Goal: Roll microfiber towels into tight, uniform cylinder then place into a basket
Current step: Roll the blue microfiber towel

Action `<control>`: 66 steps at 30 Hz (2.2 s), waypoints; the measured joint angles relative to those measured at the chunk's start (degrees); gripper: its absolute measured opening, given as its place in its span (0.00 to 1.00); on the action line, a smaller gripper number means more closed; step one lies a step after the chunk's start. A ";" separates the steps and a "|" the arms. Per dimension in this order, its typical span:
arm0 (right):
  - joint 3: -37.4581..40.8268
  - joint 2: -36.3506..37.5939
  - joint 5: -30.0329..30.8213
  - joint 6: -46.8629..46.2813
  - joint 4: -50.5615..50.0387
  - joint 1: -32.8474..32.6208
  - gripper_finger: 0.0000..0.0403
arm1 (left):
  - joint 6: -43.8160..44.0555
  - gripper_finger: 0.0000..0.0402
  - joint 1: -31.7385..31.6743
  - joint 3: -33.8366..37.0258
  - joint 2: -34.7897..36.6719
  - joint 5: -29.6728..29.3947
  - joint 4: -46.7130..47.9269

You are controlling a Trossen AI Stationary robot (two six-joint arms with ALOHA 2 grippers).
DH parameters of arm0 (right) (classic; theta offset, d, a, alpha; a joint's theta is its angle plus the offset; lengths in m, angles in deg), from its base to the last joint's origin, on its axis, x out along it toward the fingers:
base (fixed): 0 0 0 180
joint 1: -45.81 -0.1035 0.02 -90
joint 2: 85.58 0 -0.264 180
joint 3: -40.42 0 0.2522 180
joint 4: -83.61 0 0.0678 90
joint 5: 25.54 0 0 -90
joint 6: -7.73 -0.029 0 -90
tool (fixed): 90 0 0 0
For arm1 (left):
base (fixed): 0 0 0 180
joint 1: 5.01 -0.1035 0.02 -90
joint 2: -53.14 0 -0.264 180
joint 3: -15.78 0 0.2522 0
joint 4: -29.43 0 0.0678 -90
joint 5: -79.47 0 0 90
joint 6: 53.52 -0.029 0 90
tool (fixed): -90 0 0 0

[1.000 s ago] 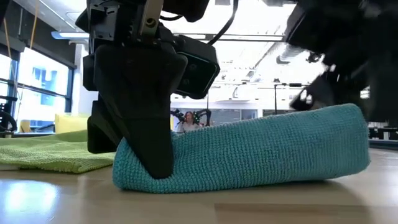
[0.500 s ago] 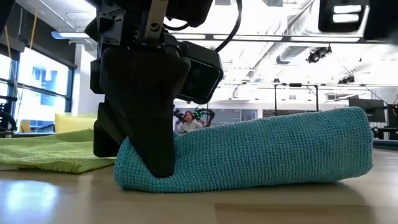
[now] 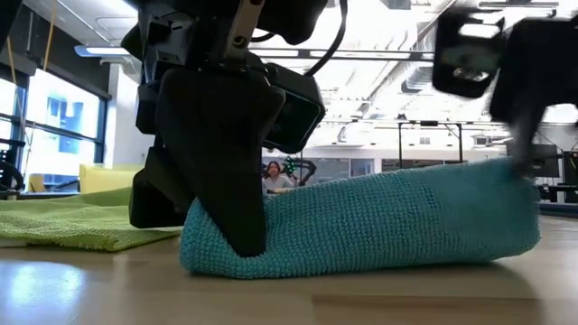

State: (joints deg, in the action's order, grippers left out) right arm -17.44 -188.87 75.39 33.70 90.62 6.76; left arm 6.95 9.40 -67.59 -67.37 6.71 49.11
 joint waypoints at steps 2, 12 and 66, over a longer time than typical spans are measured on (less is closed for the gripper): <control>0.02 -0.14 3.39 0.01 -1.01 0.57 0.33 | 0.71 0.02 -0.02 0.00 0.00 -0.20 0.01; -0.04 -0.12 4.48 -4.70 -4.22 2.57 0.33 | 1.95 0.02 -0.04 -0.02 0.00 -0.39 0.02; -0.26 -3.75 1.00 -38.32 -8.78 5.82 0.03 | -6.25 0.21 0.53 -0.09 -0.26 4.62 -7.22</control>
State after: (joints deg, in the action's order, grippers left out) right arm -17.70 -192.62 76.38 -4.62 81.84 12.57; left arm 0.70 9.94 -67.67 -67.63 11.33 41.88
